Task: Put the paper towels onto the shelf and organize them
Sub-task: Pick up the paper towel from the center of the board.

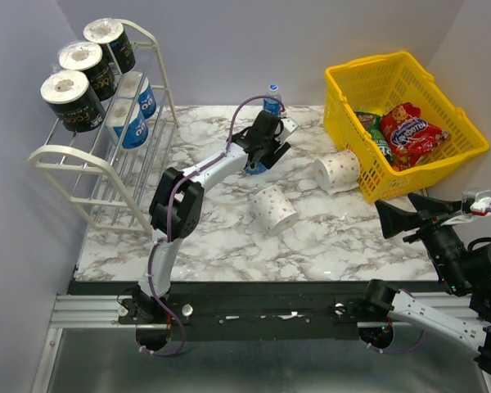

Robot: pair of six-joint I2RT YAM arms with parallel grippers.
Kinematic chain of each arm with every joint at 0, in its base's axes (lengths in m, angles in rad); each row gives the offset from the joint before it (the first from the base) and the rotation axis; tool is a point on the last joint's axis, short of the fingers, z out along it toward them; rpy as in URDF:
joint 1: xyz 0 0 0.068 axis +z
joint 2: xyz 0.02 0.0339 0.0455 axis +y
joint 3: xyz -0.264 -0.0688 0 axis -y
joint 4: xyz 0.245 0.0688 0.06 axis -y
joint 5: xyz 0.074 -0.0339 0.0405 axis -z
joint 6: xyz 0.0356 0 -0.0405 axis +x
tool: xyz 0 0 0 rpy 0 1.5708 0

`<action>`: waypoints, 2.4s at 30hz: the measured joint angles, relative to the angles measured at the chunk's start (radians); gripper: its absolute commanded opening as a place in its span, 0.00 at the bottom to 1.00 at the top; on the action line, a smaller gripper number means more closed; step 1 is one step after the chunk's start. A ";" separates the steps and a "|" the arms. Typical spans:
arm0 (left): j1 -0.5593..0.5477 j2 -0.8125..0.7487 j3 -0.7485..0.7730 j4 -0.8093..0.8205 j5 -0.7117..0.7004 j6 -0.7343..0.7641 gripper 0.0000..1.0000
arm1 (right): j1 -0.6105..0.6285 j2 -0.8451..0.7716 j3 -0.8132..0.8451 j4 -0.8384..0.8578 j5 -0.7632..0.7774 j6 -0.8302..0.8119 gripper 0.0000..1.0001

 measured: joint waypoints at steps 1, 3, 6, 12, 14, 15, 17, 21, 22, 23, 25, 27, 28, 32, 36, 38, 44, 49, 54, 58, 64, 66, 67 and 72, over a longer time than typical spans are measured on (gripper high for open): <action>0.000 -0.001 0.001 -0.001 -0.005 0.000 0.79 | 0.000 0.000 -0.001 0.001 0.000 0.000 1.00; 0.000 -0.006 0.003 -0.002 -0.014 0.000 0.78 | 0.000 0.000 -0.002 0.002 0.000 0.000 1.00; 0.000 -0.008 0.015 -0.010 -0.022 0.000 0.74 | 0.000 0.000 -0.002 0.007 0.000 0.000 1.00; 0.000 -0.008 0.025 -0.023 -0.048 -0.013 0.67 | 0.000 0.000 -0.002 0.008 0.000 0.000 1.00; 0.000 -0.008 0.018 -0.022 -0.061 -0.020 0.67 | 0.000 -0.001 -0.002 0.008 0.000 0.000 1.00; 0.000 -0.008 0.014 -0.022 -0.068 -0.022 0.67 | 0.000 -0.001 -0.002 0.008 0.000 0.000 1.00; 0.000 -0.008 0.008 -0.023 -0.082 -0.025 0.67 | 0.000 -0.001 -0.002 0.008 0.000 0.000 1.00; -0.002 -0.008 0.008 -0.023 -0.100 -0.026 0.71 | 0.000 -0.001 -0.002 0.008 0.000 0.000 1.00; -0.002 -0.008 0.008 -0.023 -0.104 -0.027 0.71 | 0.000 -0.001 -0.002 0.008 0.000 0.000 1.00; -0.002 -0.008 0.008 -0.023 -0.107 -0.027 0.71 | 0.000 -0.001 -0.002 0.008 0.000 0.001 1.00; -0.002 -0.008 0.007 -0.023 -0.112 -0.027 0.68 | 0.000 -0.001 -0.002 0.008 0.000 0.001 1.00; -0.002 -0.008 0.002 -0.022 -0.114 -0.028 0.62 | 0.000 -0.001 -0.001 0.008 0.000 0.001 1.00; -0.002 -0.008 -0.003 -0.019 -0.117 -0.029 0.59 | 0.000 -0.001 -0.001 0.008 0.000 0.001 1.00; -0.005 -0.008 -0.017 0.003 -0.135 -0.033 0.58 | 0.000 -0.001 0.000 0.008 -0.001 0.001 1.00; -0.006 -0.014 -0.039 0.028 -0.148 -0.036 0.69 | 0.000 -0.001 0.003 0.008 -0.001 0.001 1.00; -0.006 -0.016 -0.047 0.033 -0.156 -0.037 0.73 | 0.000 -0.001 0.004 0.008 -0.001 0.001 1.00; -0.006 -0.016 -0.056 0.030 -0.176 -0.039 0.70 | 0.000 -0.001 0.005 0.008 -0.002 0.002 1.00; -0.005 -0.016 -0.056 0.033 -0.189 -0.039 0.46 | 0.000 -0.001 0.005 0.008 -0.002 0.002 1.00; -0.006 -0.016 -0.044 0.007 -0.228 -0.064 0.39 | 0.000 -0.001 0.005 0.008 -0.002 0.001 1.00; -0.008 -0.033 -0.040 -0.087 -0.294 -0.097 0.38 | 0.000 -0.001 0.005 0.008 -0.002 0.001 1.00; -0.019 -0.134 -0.058 -0.249 -0.415 -0.132 0.36 | 0.000 -0.001 0.006 0.008 -0.002 0.001 1.00; -0.030 -0.203 -0.070 -0.293 -0.455 -0.144 0.36 | 0.000 -0.001 0.012 0.008 -0.002 0.001 1.00; -0.035 -0.232 -0.076 -0.303 -0.470 -0.148 0.36 | 0.000 0.000 0.017 0.008 -0.002 0.001 1.00; -0.067 -0.404 -0.086 -0.375 -0.561 -0.169 0.37 | 0.000 0.003 0.039 0.009 -0.001 0.001 1.00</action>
